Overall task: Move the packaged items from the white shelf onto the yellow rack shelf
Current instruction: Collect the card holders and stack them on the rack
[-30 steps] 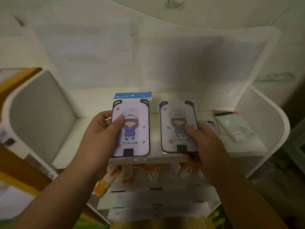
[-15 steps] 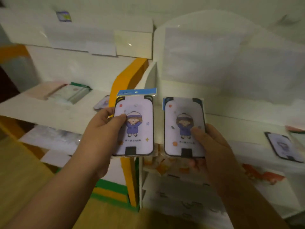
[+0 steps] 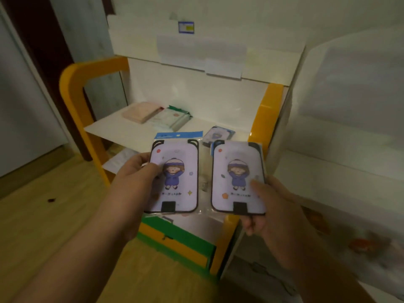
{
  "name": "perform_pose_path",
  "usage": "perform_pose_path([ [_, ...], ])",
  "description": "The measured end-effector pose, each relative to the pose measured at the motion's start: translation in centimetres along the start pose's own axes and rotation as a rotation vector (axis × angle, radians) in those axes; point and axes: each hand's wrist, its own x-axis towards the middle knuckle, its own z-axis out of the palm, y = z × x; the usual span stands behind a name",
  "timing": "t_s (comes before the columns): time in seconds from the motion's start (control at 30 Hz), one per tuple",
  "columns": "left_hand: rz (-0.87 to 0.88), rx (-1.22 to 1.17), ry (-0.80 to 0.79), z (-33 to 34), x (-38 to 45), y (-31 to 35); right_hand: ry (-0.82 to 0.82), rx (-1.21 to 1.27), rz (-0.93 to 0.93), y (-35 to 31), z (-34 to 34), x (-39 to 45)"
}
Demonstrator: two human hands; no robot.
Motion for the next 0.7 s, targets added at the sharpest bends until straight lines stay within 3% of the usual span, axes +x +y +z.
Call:
perform_pose_path([
  [0.47, 0.003, 0.084, 0.056, -1.6, 14.0, 1.5, 0.028, 0.039, -0.094, 2.1, 5.5, 13.1],
  [0.7, -0.015, 0.129, 0.079, -3.8, 23.1, 3.9, 0.113, 0.086, -0.028, 2.7, 8.2, 21.6],
])
